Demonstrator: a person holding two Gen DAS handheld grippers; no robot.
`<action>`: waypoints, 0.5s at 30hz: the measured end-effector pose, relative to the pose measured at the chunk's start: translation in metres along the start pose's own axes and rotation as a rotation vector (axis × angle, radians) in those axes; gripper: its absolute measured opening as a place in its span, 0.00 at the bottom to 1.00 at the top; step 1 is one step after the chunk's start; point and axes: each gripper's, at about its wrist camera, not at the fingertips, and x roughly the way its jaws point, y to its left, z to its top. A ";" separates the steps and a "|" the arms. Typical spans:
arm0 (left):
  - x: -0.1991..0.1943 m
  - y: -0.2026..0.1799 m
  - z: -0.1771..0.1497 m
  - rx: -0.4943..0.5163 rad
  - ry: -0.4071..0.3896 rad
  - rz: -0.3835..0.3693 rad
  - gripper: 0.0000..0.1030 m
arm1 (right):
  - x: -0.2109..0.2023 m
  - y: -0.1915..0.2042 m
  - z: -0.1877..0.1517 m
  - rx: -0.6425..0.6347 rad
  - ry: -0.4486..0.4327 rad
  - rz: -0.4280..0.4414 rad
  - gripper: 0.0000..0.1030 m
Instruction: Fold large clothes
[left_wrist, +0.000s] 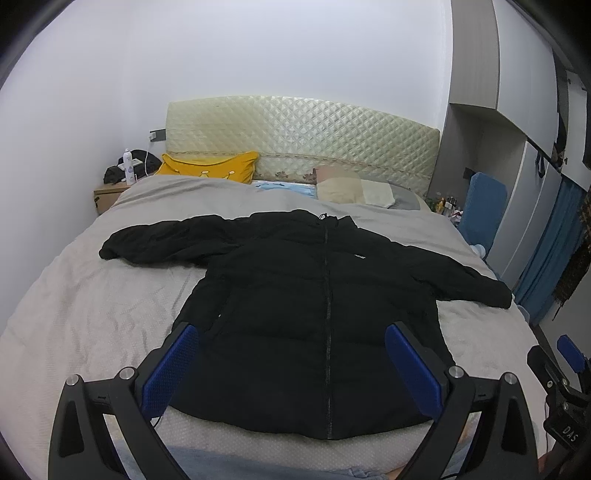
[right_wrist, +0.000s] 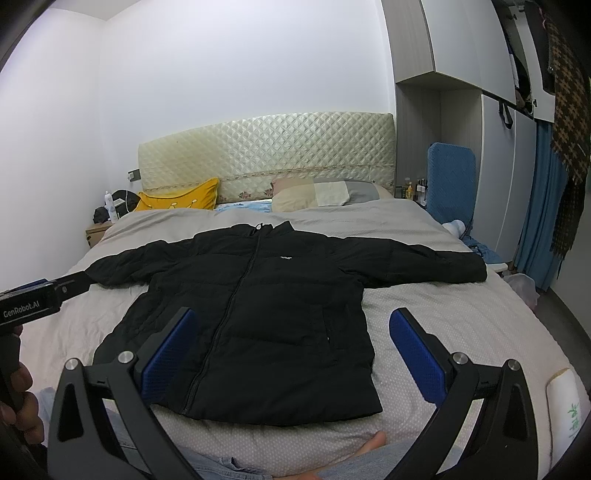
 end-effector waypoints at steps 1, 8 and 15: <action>0.000 0.000 0.000 -0.003 0.000 -0.002 0.99 | 0.000 0.000 0.000 0.001 0.000 0.000 1.00; 0.002 0.003 -0.002 -0.003 0.004 -0.009 0.99 | 0.002 -0.001 -0.003 -0.001 0.000 0.004 1.00; -0.003 0.002 0.000 -0.003 -0.001 0.001 0.99 | 0.003 -0.002 -0.003 0.002 -0.001 0.013 1.00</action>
